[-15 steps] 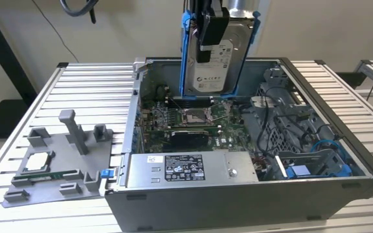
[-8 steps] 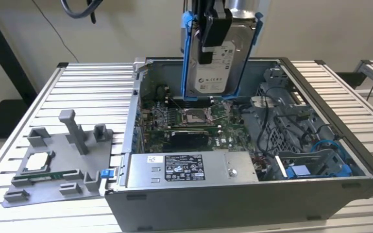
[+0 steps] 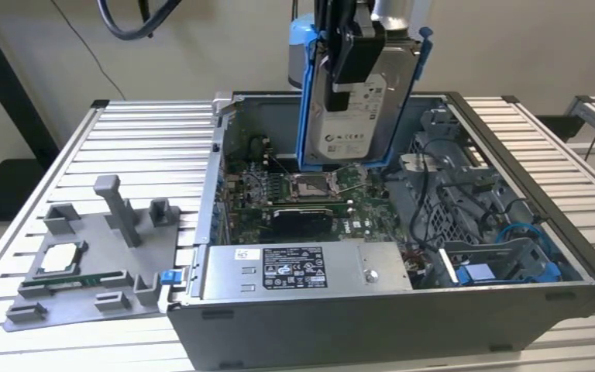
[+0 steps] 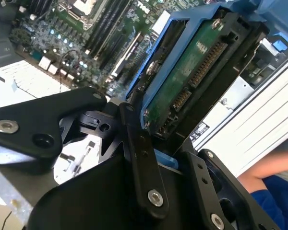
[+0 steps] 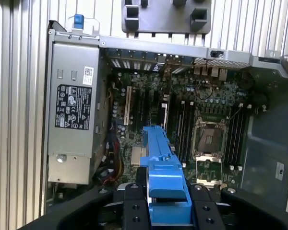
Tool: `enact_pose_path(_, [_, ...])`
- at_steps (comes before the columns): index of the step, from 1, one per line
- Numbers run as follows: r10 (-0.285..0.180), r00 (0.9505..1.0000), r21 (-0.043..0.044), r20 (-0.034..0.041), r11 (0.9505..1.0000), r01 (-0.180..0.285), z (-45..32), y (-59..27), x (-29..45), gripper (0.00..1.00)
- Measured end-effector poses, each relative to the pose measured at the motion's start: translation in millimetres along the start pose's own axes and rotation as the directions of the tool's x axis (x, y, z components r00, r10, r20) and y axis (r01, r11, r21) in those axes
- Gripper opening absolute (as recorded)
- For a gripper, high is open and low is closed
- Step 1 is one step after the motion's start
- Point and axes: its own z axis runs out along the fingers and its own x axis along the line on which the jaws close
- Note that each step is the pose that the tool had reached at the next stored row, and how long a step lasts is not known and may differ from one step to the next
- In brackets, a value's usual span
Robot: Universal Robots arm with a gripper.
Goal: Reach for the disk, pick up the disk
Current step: 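Pick up the disk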
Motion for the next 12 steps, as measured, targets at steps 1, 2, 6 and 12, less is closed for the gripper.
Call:
enact_pose_path(1, [0.0, 0.9999, -0.0008, -0.0141, 1.0, 0.0, 0.0, 0.0, 0.6, 0.0])
enact_pose_path(2, [0.0, 0.9996, -0.0015, -0.029, 1.0, 0.0, 0.1, -0.1, 1.1, 0.0])
enact_pose_path(6, [-0.001, 0.9986, -0.0023, -0.0521, 1.0, 0.001, 1.3, -0.6, 6.5, 0.0])
enact_pose_path(12, [0.0, 0.9986, -0.0021, -0.0521, 1.0, 0.0, 2.4, -6.7, 18.0, 0.0])
